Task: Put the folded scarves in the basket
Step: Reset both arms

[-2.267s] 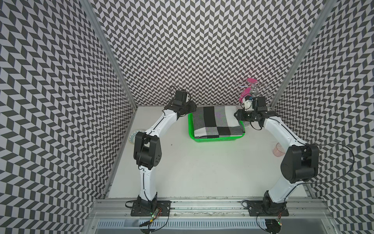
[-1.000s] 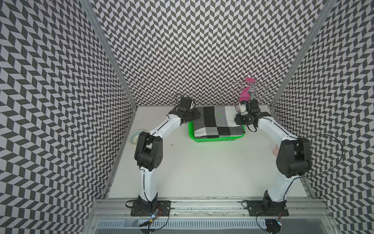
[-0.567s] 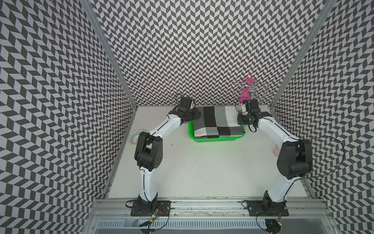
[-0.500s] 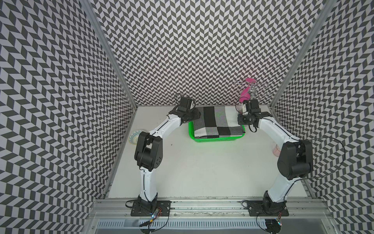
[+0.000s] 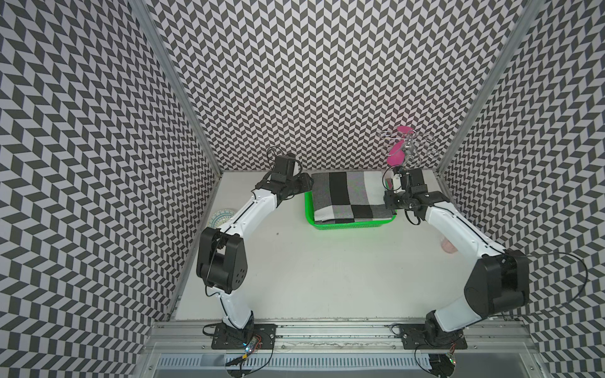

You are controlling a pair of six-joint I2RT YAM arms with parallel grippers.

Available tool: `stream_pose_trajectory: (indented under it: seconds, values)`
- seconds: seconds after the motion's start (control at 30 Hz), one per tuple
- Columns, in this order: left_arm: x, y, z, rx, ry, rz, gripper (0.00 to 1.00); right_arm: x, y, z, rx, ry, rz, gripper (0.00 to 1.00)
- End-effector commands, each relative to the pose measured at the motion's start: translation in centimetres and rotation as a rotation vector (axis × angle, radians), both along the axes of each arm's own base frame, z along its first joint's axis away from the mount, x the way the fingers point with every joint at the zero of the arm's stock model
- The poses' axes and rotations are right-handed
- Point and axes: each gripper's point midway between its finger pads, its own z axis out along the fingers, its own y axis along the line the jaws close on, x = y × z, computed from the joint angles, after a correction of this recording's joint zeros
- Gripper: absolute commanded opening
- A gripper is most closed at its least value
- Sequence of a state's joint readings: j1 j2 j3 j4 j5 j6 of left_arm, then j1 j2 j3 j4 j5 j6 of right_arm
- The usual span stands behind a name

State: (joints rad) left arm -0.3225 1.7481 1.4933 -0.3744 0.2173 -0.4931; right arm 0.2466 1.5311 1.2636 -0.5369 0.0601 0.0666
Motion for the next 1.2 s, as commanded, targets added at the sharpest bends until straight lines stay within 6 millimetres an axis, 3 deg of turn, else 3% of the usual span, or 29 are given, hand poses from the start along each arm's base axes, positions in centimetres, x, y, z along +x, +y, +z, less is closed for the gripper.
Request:
stream_pose_trajectory:
  seconds: [0.0, 0.03, 0.07, 0.13, 0.2, 0.3, 0.47, 0.57, 0.67, 0.77, 0.9, 0.97, 1.07, 1.17]
  values:
    - [-1.5, 2.4, 1.9, 0.091, -0.119, -0.03, 0.61, -0.2, 0.3, 2.5, 0.032, -0.11, -0.017, 0.69]
    - [-2.0, 3.4, 2.0, 0.14, -0.146, -0.024, 0.84, -0.3, 0.2, 3.1, 0.043, -0.132, -0.018, 0.72]
    - [-2.7, 4.4, 2.2, 0.194, -0.186, -0.026, 0.99, -0.4, 0.2, 3.9, 0.052, -0.162, -0.012, 0.76]
    - [-3.7, 6.7, 2.3, 0.258, -0.244, -0.008, 1.0, -0.9, 0.1, 5.6, 0.073, -0.246, -0.01, 1.0]
    - [-4.6, 9.4, 1.8, 0.308, -0.276, 0.033, 0.99, -1.6, -0.2, 6.5, 0.096, -0.328, -0.017, 1.0]
    - [-5.3, 13.1, 0.2, 0.425, -0.325, 0.115, 1.0, -2.9, -0.9, 6.1, 0.108, -0.42, -0.029, 1.0]
    - [-7.3, 15.3, -4.2, 0.471, -0.441, 0.137, 1.0, -4.8, -2.8, 2.8, 0.026, -0.544, -0.051, 1.0]
    - [-8.2, 17.4, -5.6, 0.454, -0.512, 0.212, 0.99, -5.3, -4.0, 1.2, -0.025, -0.581, -0.072, 1.0]
    - [-8.7, 18.4, -7.7, 0.422, -0.513, 0.235, 0.99, -5.5, -5.7, 0.1, 0.021, -0.631, -0.128, 1.0]
    - [-8.9, 18.2, -9.0, 0.406, -0.527, 0.227, 0.98, -6.1, -7.3, -0.9, 0.07, -0.687, -0.161, 1.0]
    - [-8.5, 18.9, -7.8, 0.427, -0.595, 0.27, 0.99, -6.2, -8.4, -2.5, 0.082, -0.714, -0.16, 1.0]
    - [-8.0, 19.3, -7.8, 0.439, -0.596, 0.295, 0.99, -5.8, -8.6, -2.3, 0.09, -0.742, -0.161, 0.99]
    - [-7.1, 18.3, -7.8, 0.443, -0.615, 0.234, 0.98, -5.2, -8.8, -2.2, 0.081, -0.76, -0.166, 1.0]
    - [-7.8, 19.1, -8.2, 0.452, -0.661, 0.297, 0.99, -3.8, -9.0, -2.6, 0.06, -0.736, -0.173, 1.0]
